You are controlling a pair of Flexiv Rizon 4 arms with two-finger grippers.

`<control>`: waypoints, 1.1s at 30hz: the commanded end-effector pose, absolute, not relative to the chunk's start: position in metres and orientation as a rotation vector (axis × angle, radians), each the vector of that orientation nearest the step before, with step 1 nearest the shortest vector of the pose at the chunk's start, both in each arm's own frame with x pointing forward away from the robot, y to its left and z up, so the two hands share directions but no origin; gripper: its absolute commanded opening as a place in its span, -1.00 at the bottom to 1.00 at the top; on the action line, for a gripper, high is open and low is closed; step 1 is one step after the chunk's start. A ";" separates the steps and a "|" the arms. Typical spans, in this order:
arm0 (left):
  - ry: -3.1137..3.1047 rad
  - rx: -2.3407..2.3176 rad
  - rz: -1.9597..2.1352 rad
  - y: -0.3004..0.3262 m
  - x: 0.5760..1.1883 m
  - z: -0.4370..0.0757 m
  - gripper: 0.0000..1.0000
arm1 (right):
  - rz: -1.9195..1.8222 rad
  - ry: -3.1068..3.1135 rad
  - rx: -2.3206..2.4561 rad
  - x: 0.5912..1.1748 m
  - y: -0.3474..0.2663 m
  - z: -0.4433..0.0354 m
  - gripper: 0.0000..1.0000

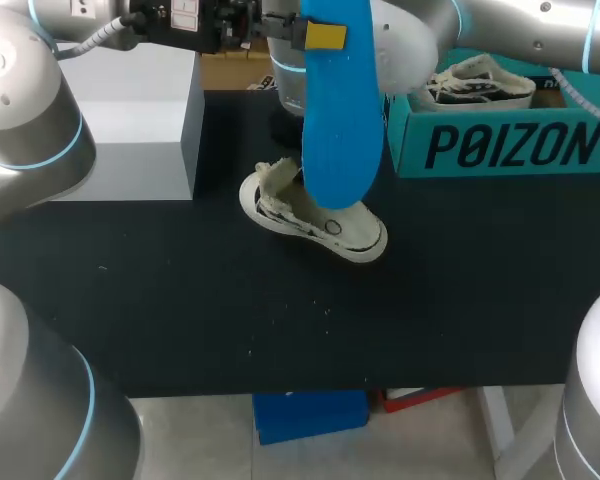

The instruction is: Take the shoe out of the shoebox, open the shoe tongue, remove and reinsert the insole, then place the shoe into the shoebox

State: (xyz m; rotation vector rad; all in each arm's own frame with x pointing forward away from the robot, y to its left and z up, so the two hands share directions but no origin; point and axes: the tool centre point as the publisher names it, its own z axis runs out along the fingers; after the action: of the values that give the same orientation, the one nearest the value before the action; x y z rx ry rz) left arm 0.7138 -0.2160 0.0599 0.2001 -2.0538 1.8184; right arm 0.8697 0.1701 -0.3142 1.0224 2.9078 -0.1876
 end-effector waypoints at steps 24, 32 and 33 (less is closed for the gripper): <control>-2.054 0.202 1.821 -0.218 0.714 0.059 -1.00 | -0.153 2.029 2.410 0.858 0.185 -0.342 -1.00; -2.054 0.202 1.821 -0.218 0.714 0.059 -1.00 | -0.176 2.039 2.391 0.855 0.183 -0.364 -1.00; -2.054 0.202 1.821 -0.218 0.714 0.059 -1.00 | -0.175 2.046 2.375 0.855 0.183 -0.366 -1.00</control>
State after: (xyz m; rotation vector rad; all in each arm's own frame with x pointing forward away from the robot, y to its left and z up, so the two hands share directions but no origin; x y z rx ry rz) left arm 0.7138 -0.2160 0.0599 0.2001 -2.0538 1.8184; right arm 0.8568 0.1809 -0.3627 2.3929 2.0331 -0.1843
